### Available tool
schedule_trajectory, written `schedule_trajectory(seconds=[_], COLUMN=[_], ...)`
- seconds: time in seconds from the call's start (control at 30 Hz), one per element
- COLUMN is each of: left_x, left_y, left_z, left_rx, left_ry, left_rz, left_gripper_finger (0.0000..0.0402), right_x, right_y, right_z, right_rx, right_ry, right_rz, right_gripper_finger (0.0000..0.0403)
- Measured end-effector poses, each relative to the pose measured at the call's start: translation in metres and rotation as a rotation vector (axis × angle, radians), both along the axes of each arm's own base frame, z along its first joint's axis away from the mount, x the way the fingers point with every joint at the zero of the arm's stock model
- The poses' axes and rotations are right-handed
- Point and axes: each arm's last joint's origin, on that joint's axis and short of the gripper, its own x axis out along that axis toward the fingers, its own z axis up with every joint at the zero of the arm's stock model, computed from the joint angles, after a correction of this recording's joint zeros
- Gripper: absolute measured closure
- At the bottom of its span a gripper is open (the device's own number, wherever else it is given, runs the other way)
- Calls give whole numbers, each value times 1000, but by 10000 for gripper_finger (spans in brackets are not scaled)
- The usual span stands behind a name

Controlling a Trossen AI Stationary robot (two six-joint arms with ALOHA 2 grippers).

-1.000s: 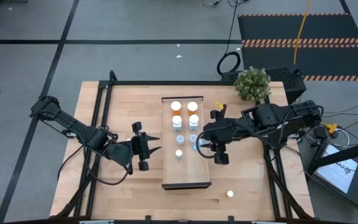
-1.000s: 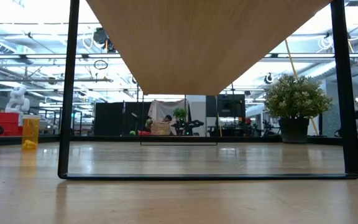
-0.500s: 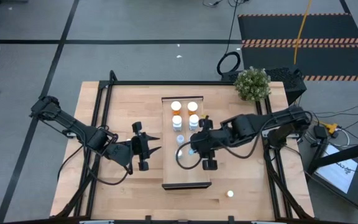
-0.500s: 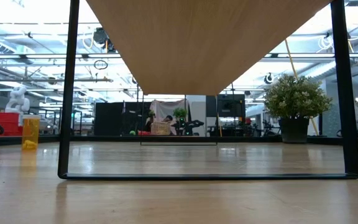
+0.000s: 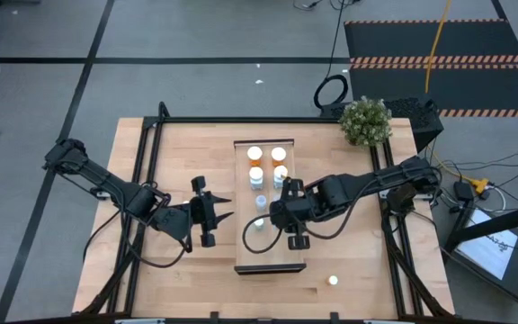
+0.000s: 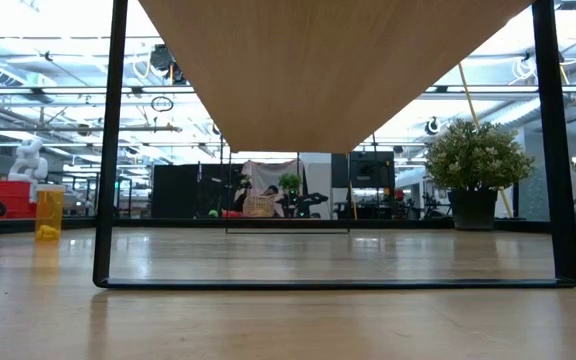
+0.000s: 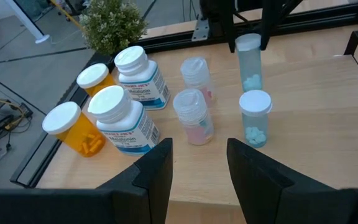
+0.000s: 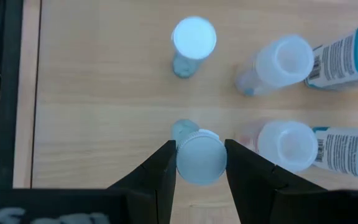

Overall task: Pick and place medicine bottles onto shelf by color
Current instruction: Put the blue pill bottle on the shelf aligned with the other blue pill bottle

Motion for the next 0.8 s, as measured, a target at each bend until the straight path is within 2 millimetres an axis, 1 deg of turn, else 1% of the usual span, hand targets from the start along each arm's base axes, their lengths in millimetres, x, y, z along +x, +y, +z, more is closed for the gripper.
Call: schedule_trajectory(seconds=[0.27,0.4,0.67,0.8], left_x=[0,0,0,0], left_y=[0,0,0,0], left_z=[0,0,0,0], left_rx=[4,5,4,4], left_ry=[-3,-2,-2,-2], left_rz=[-3,-3,-3,-3], left_gripper_finger=[247,247,247,247], right_x=[0,3,7,7], right_y=[0,1,2,2], right_z=[0,-4,-11,-10], right_rx=[-3,-4,-13,-13], right_ry=[0,8,25,23], right_rz=[-2,-4,-3,-3], right_gripper_finger=[283,281,265,260])
